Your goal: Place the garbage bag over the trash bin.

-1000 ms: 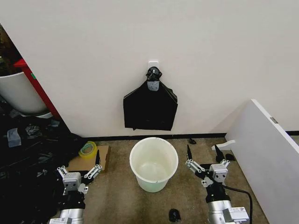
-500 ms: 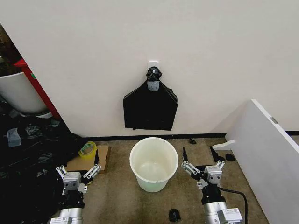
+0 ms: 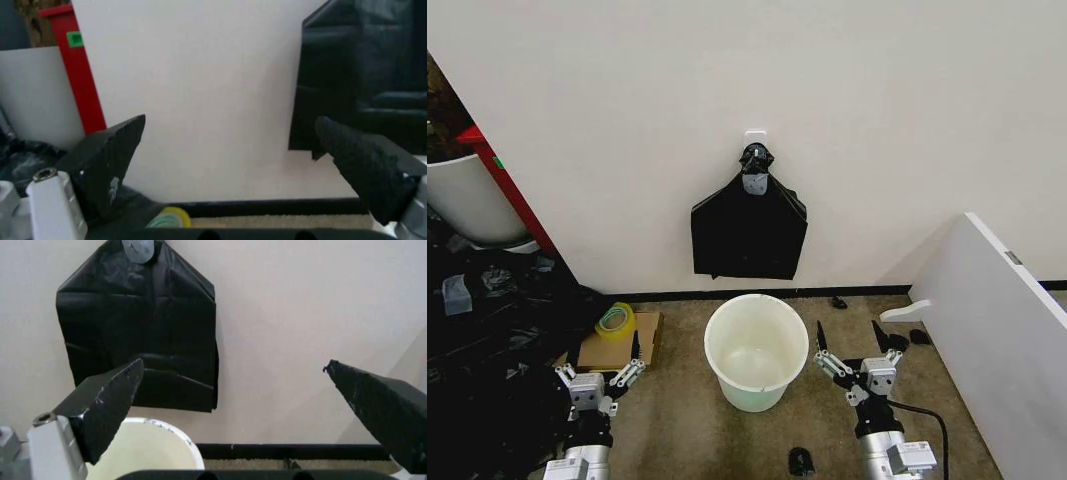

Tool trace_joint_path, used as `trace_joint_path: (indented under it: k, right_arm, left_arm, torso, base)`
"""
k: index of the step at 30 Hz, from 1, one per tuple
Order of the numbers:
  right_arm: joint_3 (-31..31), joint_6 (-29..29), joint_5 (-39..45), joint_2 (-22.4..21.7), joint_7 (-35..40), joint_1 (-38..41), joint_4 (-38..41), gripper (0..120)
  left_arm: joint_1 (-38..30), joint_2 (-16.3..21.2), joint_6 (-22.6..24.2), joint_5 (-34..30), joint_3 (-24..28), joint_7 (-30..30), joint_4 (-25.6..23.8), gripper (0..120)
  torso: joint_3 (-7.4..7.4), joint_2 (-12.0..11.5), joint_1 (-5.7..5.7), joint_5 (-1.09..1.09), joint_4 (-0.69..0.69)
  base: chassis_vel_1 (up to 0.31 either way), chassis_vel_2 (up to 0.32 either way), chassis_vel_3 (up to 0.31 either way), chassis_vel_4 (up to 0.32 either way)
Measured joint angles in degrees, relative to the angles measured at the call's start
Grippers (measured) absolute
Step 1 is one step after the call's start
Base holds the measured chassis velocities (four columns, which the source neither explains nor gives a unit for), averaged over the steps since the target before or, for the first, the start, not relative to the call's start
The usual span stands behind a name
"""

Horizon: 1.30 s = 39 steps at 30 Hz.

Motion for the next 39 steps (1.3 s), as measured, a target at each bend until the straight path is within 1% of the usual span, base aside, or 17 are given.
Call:
trace_joint_path:
  k: [4,7,9,13,22,30,33,39]
  right_arm:
    - [-0.29,-0.01,0.05,0.18,-0.10,0.05,-0.07,100]
    - [-0.28,0.02,0.19,0.09,-0.12,-0.23,-0.04,100]
    - [-0.23,0.03,0.33,0.02,-0.13,-0.28,0.20,100]
    - [-0.44,0.01,0.40,0.20,-0.13,-0.18,0.73,100]
    - [-0.28,0.48,-0.02,0.39,-0.21,-0.54,0.88,100]
    - [-0.76,0.51,-0.72,0.94,-0.28,-0.52,0.88,100]
    - [-0.76,0.61,-0.96,0.90,-0.27,-0.80,1.03,100]
    - [-0.77,1.46,-1.09,0.92,-0.26,-1.22,1.15,100]
  left_arm:
    - [-0.09,-0.12,-0.46,-0.31,0.76,0.80,0.15,100]
    - [0.08,0.07,-1.04,-0.93,0.94,1.56,-0.74,100]
    - [0.42,0.42,-2.29,-1.53,0.94,2.86,-1.15,100]
    - [0.78,0.23,-3.25,-1.59,0.96,3.33,-1.42,100]
    - [0.14,-0.14,-2.40,-1.48,0.91,2.01,-1.26,100]
    - [0.44,-0.38,-2.22,-0.23,1.18,1.72,-1.07,100]
    - [0.35,-0.38,-1.48,1.06,1.22,0.71,-1.08,100]
    - [0.19,-0.46,-1.36,1.55,1.27,0.05,-1.08,100]
  torso:
    - [0.00,0.00,0.00,0.00,0.00]
    - [0.00,0.00,0.00,0.01,0.00]
    - [0.00,0.00,0.00,0.01,0.00]
    - [0.00,0.00,0.00,0.00,0.00]
    - [0.00,0.00,0.00,0.00,0.00]
    - [0.00,0.00,0.00,0.00,0.00]
    - [0.00,0.00,0.00,0.00,0.00]
    - [0.00,0.00,0.00,0.01,0.00]
  base:
    - [0.000,0.000,0.000,0.000]
    - [0.000,0.000,0.000,0.000]
    - [0.000,0.000,0.000,0.000]
    - [0.000,0.000,0.000,0.000]
    - [0.000,0.000,0.000,0.000]
    - [0.000,0.000,0.000,0.000]
    - [0.000,0.000,0.000,0.000]
    - [0.000,0.000,0.000,0.000]
